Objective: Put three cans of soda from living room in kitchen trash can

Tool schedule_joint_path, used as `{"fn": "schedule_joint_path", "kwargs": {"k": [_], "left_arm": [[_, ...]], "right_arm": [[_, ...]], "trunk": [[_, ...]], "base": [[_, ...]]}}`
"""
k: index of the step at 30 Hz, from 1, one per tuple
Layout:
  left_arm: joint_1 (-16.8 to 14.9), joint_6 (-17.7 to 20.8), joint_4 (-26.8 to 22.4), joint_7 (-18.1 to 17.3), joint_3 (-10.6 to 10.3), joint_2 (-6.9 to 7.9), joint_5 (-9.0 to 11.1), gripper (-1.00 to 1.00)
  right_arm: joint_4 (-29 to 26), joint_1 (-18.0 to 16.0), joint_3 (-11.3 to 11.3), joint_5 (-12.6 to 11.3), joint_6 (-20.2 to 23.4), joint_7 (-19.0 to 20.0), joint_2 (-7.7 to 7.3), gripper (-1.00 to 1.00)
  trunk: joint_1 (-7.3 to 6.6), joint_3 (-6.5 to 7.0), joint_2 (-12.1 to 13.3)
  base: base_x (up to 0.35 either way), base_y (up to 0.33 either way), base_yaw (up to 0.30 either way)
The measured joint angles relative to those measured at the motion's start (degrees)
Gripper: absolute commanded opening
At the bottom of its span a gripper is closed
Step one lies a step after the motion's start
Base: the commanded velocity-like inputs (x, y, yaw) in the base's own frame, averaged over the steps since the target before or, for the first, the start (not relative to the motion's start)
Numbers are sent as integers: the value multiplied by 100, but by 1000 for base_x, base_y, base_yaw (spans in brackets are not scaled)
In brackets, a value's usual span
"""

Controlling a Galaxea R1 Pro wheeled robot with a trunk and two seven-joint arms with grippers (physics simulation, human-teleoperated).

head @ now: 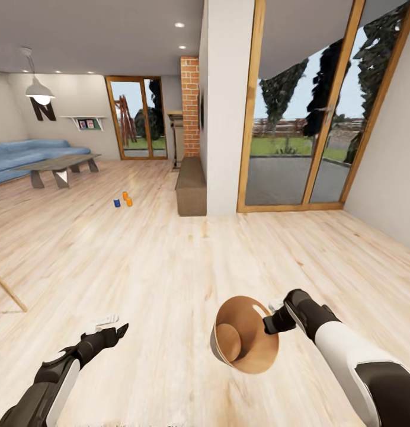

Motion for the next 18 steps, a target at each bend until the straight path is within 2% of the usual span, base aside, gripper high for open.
{"fn": "schedule_joint_path", "kwargs": {"k": [6, 18], "left_arm": [[0, -1, -7, 2, 0, -18, -1, 100], [-9, -1, -1, 32, -2, -23, -10, 100]], "right_arm": [[0, -1, -5, -29, 6, 4, 5, -100], [7, -1, -6, -29, 5, 3, 17, -100]], "trunk": [[0, -18, 0], [-263, 147, 480]], "base": [[0, 0, 246], [0, 0, 220]]}}
